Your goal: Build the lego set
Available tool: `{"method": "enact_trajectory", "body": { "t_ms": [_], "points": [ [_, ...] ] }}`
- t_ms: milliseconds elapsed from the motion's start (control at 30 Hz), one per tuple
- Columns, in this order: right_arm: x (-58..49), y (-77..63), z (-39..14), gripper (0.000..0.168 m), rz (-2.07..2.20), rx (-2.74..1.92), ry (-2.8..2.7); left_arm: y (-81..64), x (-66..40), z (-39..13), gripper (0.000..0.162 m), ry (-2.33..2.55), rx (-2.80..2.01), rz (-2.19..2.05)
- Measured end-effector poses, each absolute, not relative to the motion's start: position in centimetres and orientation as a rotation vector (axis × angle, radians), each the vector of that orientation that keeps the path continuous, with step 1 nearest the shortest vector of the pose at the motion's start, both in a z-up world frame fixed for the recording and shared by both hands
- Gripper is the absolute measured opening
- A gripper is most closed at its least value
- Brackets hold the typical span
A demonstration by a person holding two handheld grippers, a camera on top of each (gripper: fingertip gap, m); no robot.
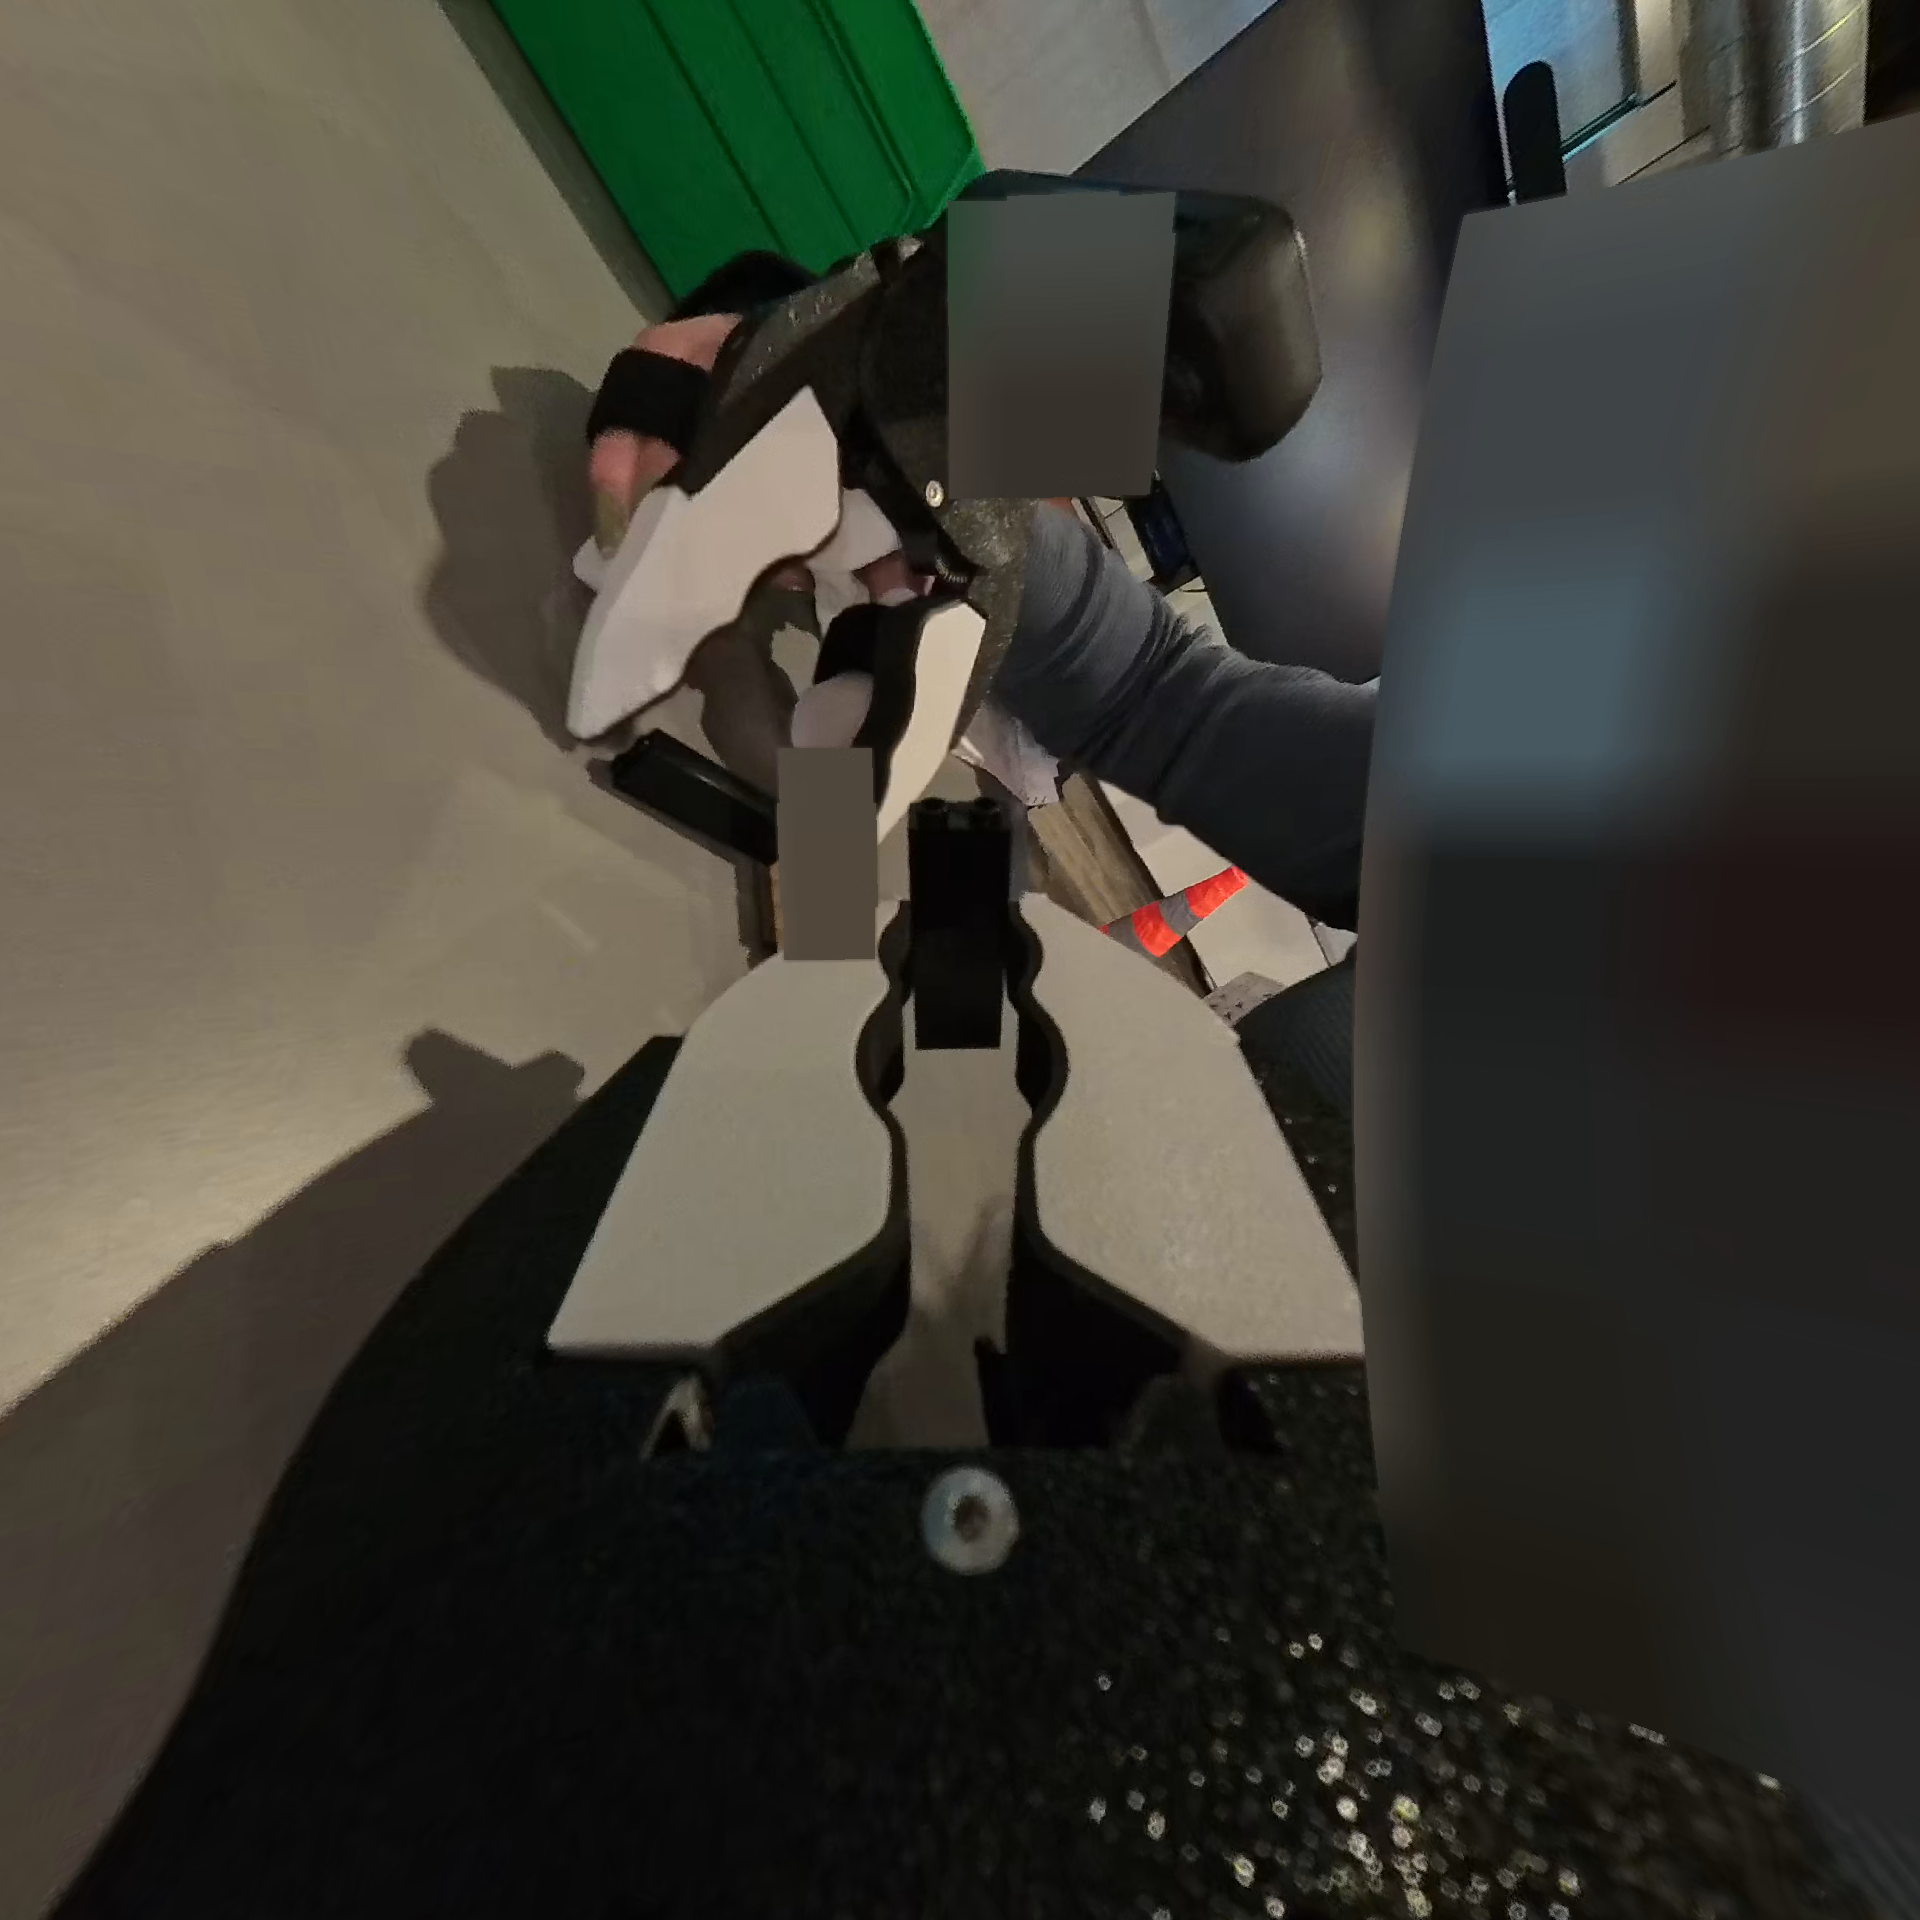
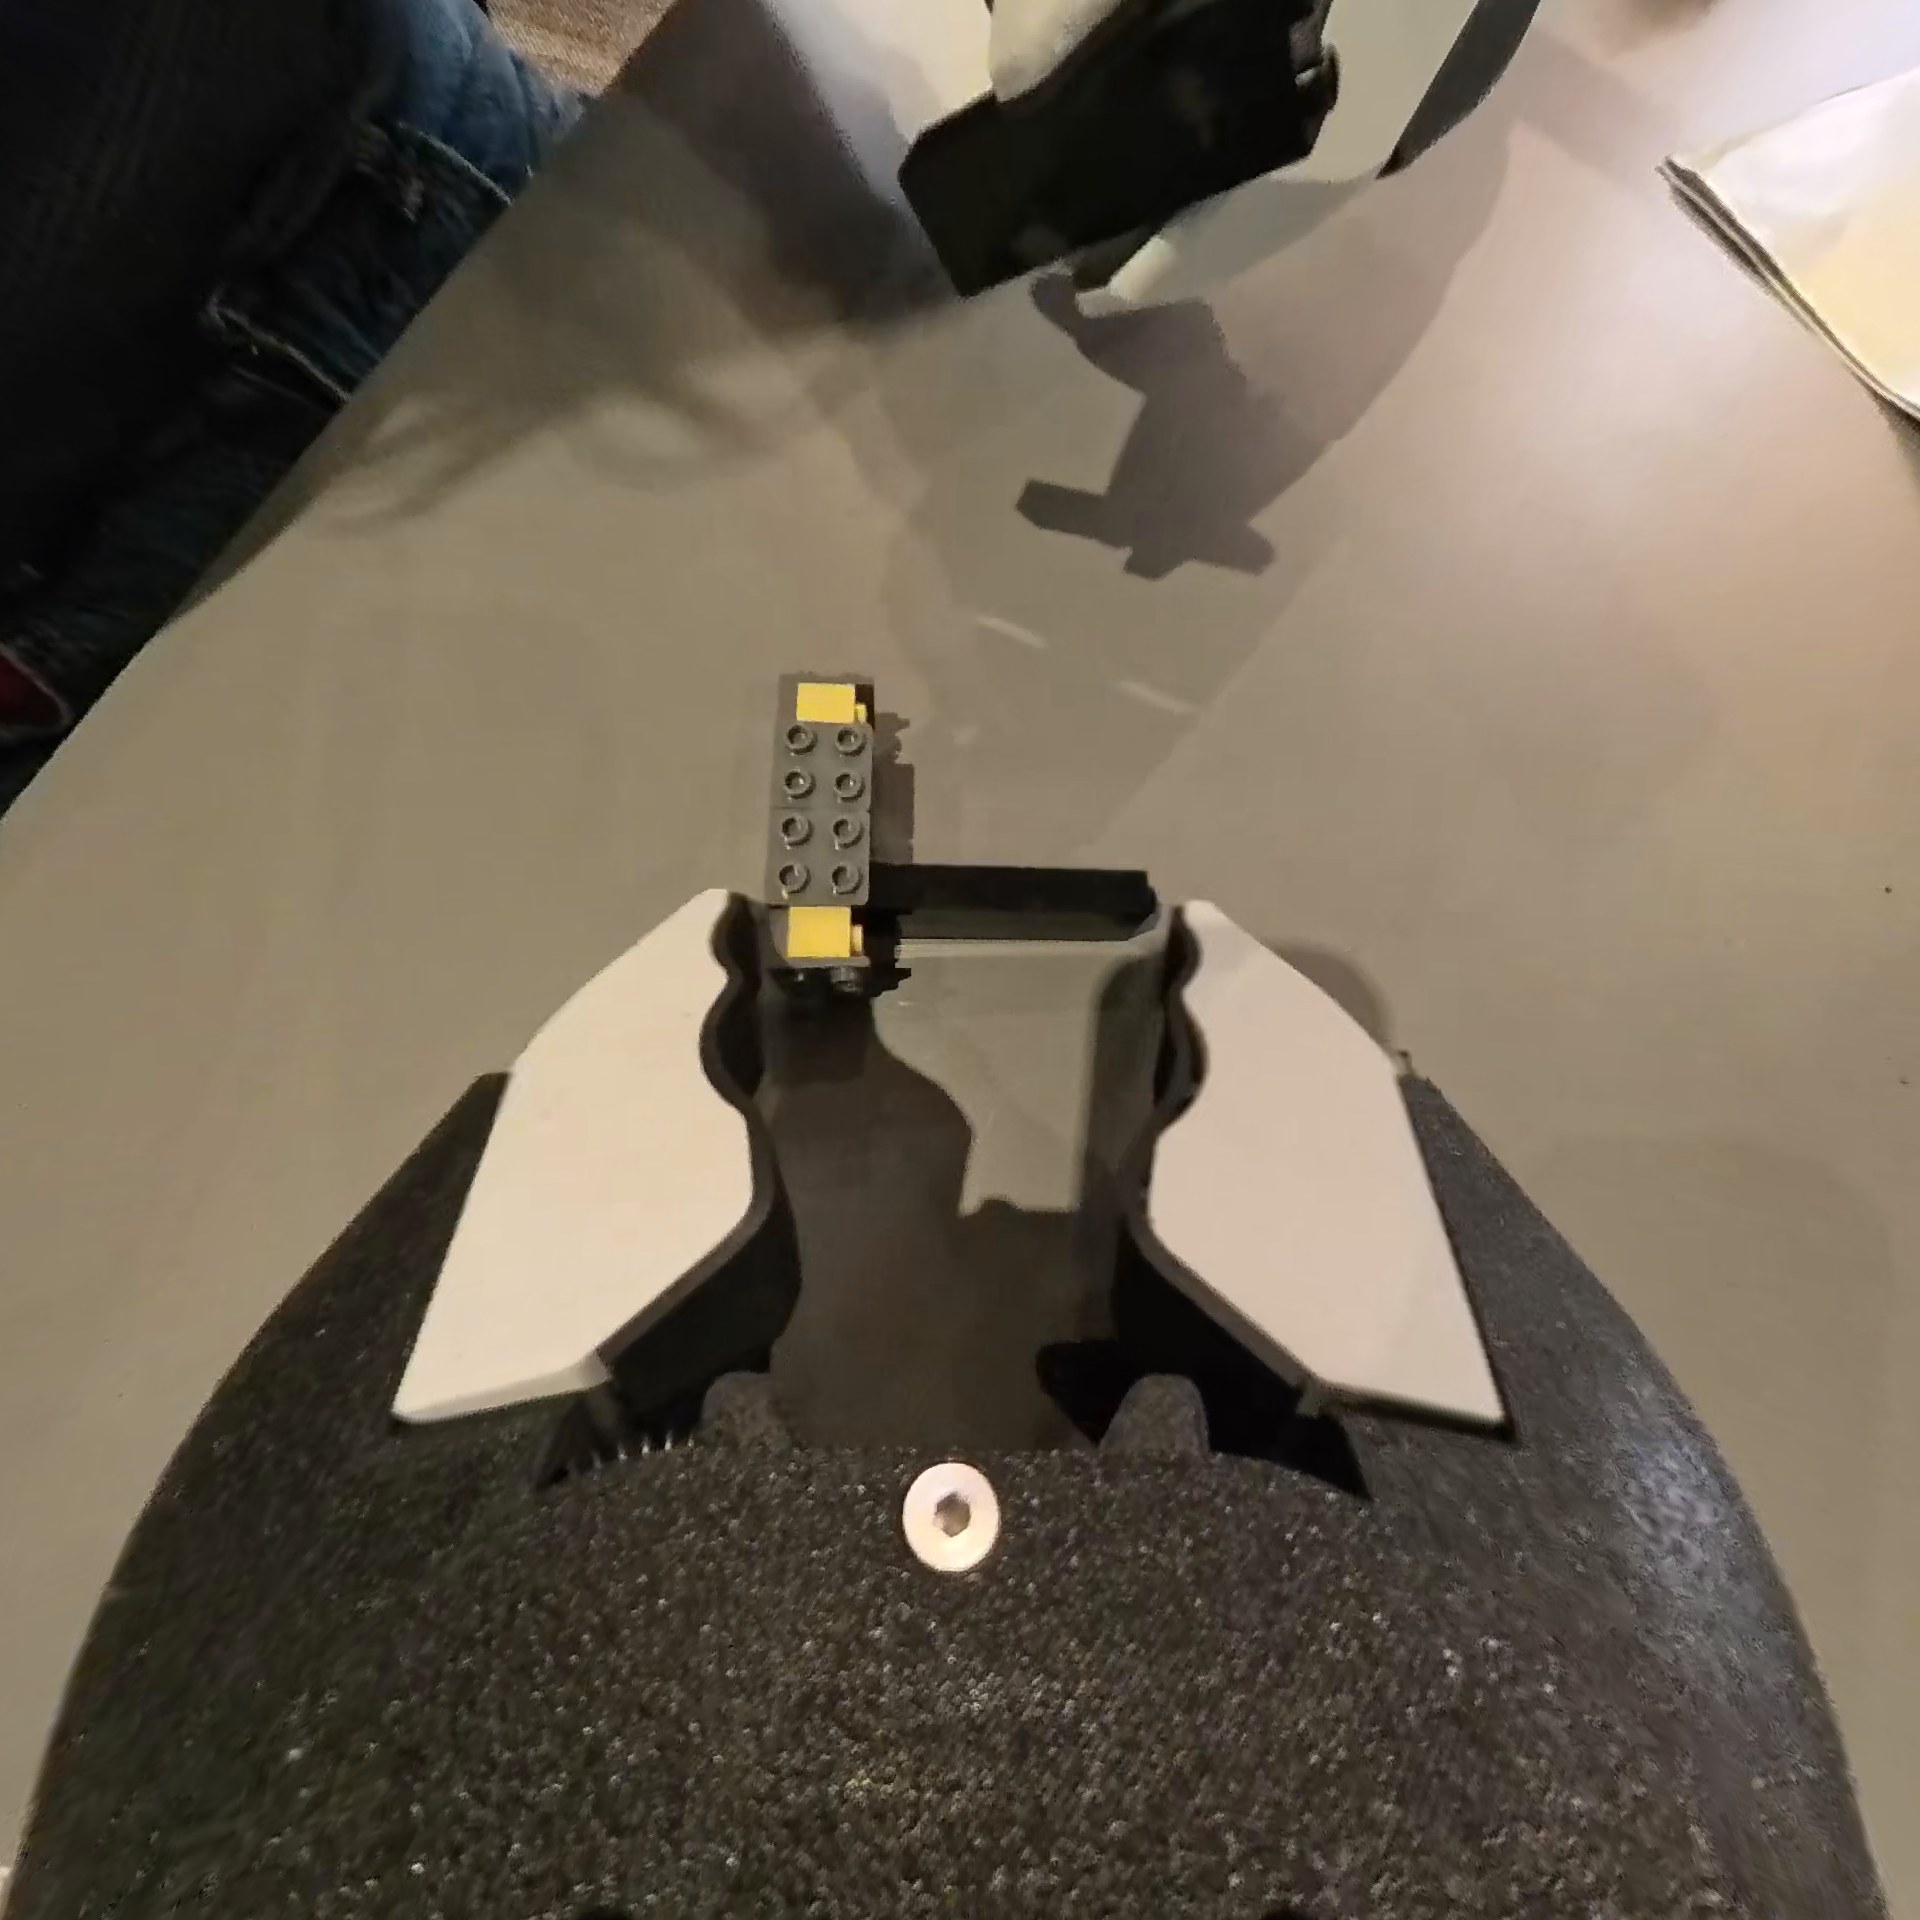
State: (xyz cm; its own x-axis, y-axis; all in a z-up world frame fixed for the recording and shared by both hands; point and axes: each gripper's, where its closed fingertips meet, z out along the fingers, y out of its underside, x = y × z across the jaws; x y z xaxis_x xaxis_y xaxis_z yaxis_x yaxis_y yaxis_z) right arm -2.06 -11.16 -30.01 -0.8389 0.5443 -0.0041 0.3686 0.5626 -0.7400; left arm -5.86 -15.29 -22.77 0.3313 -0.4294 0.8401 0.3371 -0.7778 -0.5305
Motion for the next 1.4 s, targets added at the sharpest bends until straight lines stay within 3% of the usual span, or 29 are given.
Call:
{"method": "enact_trajectory", "body": {
  "t_ms": [167, 300, 700, 1033, 1200, 1400],
  "points": [
    [-2.2, -11.4, -30.2, 0.085, 1.134, -0.742, -2.596, -15.2, -5.8, -23.0, 0.016, 0.091, -1.941, -1.531],
    [-2.2, -11.5, -30.0, 0.071, 1.154, -0.726, -2.587, -15.1, -5.6, -23.1, 0.017, 0.102, -1.933, -1.546],
    [-3.6, -10.8, -29.0, 0.069, 1.113, -0.743, -2.410, -14.4, -6.2, -22.9, 0.017, 0.089, -1.885, -1.529],
    [-6.0, -8.3, -25.7, 0.069, 0.572, -0.513, -2.017, -11.7, -7.5, -20.5, 0.017, 0.175, -1.712, -1.365],
    [-6.5, -8.7, -25.5, 0.069, 0.475, -0.431, -1.921, -11.1, -7.5, -20.2, 0.017, 0.400, -1.634, -1.319],
    [-6.8, -8.9, -25.6, 0.069, 0.462, -0.445, -1.900, -9.4, -7.3, -21.7, 0.016, 0.343, -1.702, -1.327]
  ]
}}
